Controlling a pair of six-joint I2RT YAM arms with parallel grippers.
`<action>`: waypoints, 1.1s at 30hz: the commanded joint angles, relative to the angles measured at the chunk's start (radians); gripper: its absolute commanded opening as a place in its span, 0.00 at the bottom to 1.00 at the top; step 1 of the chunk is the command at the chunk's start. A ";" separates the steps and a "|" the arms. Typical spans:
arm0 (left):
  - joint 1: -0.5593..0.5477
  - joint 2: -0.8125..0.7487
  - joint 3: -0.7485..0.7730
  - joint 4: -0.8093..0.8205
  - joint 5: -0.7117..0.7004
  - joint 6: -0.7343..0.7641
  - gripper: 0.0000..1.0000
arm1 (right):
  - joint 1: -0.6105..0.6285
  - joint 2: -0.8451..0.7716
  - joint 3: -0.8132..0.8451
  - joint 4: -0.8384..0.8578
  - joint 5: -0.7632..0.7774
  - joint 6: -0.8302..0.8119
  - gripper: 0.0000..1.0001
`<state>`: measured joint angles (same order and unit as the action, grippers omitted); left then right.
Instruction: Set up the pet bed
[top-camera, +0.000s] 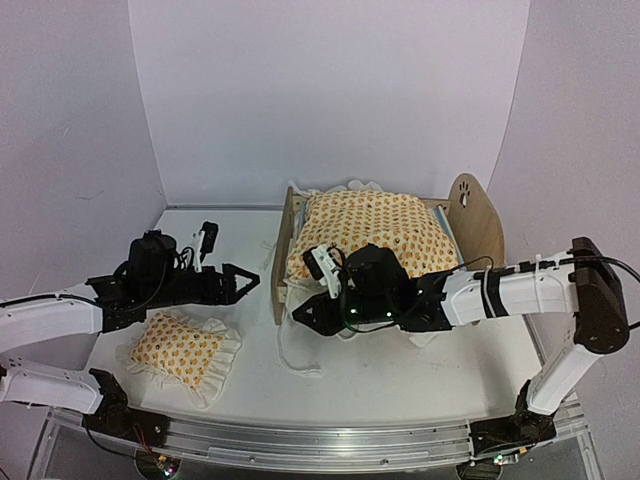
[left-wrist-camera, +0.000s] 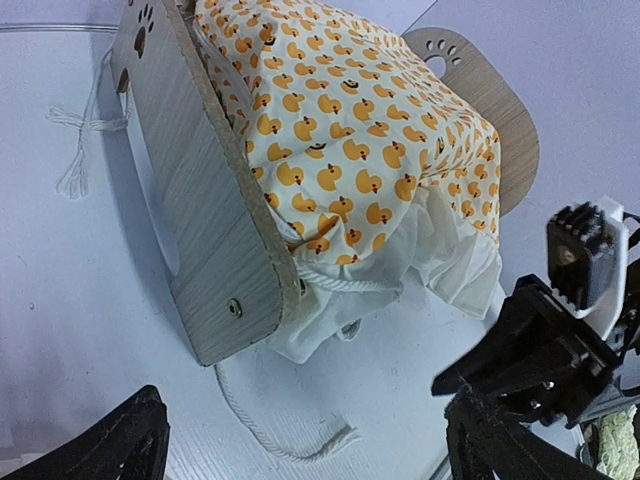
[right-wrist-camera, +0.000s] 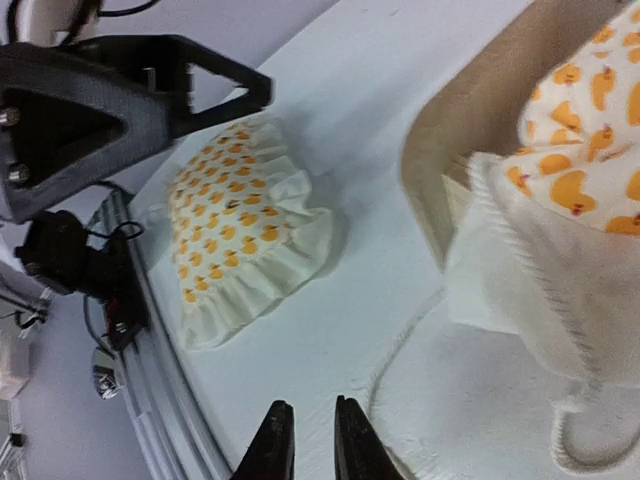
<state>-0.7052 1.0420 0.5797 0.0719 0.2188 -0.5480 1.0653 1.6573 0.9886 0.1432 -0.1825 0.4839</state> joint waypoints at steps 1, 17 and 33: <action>-0.022 -0.002 0.017 0.090 0.031 0.003 0.97 | 0.003 0.030 -0.048 -0.110 0.329 -0.174 0.36; -0.083 -0.049 0.045 0.083 -0.055 -0.010 0.98 | 0.081 0.244 -0.126 0.299 0.595 -0.182 0.07; -0.085 -0.109 0.128 -0.206 -0.403 -0.017 0.97 | 0.090 0.179 0.122 0.341 -0.287 0.086 0.00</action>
<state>-0.7868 0.9684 0.6418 -0.0357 -0.0452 -0.5476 1.1538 1.7279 1.0107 0.3676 -0.2668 0.4606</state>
